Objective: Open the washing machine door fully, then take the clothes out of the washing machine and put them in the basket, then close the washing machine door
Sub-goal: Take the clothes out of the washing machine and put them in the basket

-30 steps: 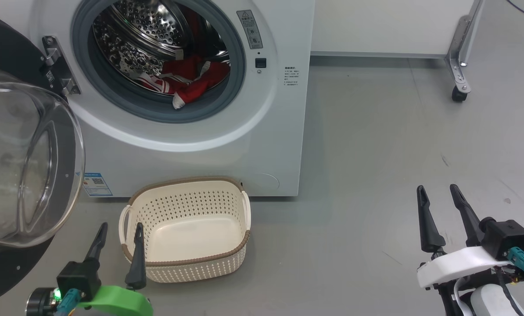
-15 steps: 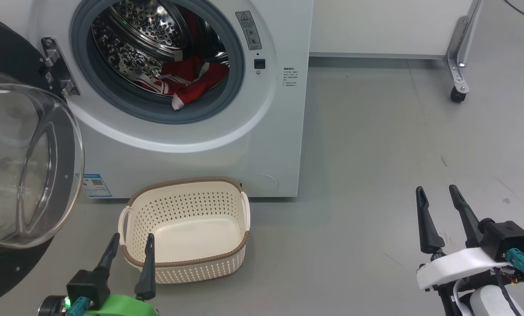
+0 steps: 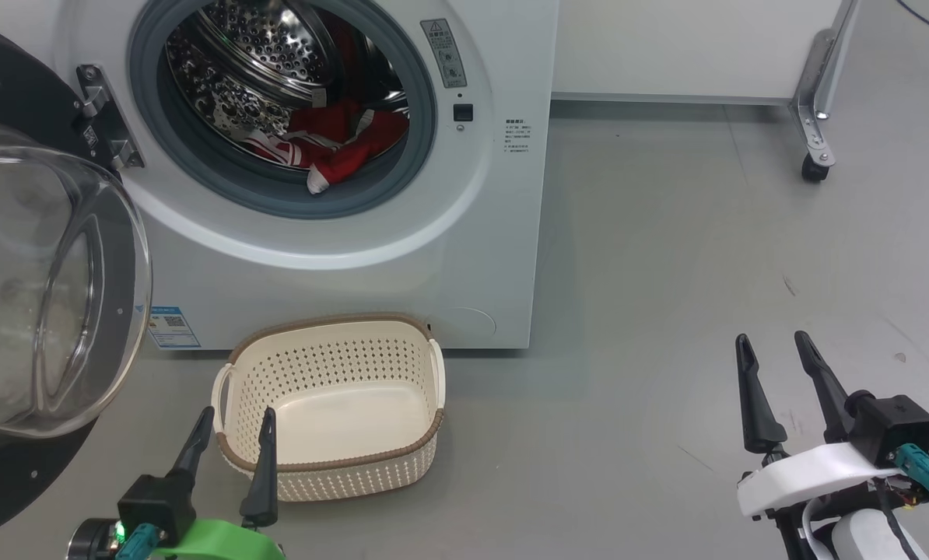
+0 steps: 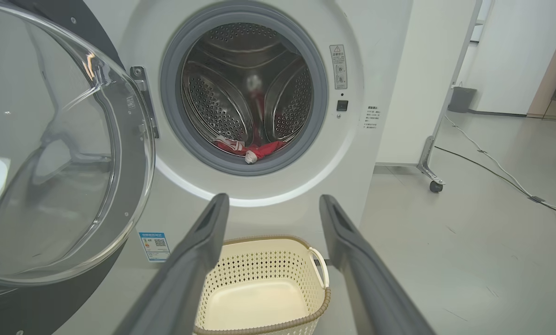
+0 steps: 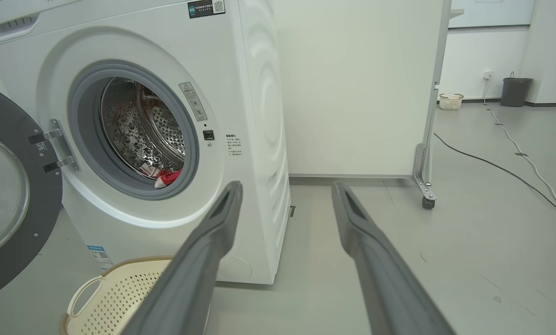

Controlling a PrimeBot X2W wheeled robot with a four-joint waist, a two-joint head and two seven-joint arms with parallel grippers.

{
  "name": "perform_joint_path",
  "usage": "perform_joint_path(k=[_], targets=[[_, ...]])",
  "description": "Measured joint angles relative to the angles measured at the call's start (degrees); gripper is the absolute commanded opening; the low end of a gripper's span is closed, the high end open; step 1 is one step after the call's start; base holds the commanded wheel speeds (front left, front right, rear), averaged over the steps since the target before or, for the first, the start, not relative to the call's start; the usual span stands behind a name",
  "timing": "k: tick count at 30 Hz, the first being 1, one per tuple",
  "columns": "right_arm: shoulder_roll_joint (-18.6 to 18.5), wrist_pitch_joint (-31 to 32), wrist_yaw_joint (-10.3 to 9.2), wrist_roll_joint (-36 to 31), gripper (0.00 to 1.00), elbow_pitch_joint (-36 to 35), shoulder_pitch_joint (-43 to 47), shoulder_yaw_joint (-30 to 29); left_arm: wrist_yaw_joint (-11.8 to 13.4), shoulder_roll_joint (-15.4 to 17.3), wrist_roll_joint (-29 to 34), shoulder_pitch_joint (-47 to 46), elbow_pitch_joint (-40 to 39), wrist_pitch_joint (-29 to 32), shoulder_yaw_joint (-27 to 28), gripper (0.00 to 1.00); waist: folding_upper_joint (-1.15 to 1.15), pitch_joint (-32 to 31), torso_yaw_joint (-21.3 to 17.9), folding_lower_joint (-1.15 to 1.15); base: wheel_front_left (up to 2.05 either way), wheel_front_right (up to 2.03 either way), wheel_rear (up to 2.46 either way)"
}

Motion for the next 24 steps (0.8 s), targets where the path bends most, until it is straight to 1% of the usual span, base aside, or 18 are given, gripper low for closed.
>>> perform_joint_path(k=[24], targets=[[0.3,-0.1,0.05,0.0,1.0,0.0,0.43,-0.01,0.36,0.0,-0.53,0.01,-0.55,0.0,0.13,1.0,0.0,0.03,0.46,0.0,0.0,0.0,0.0]])
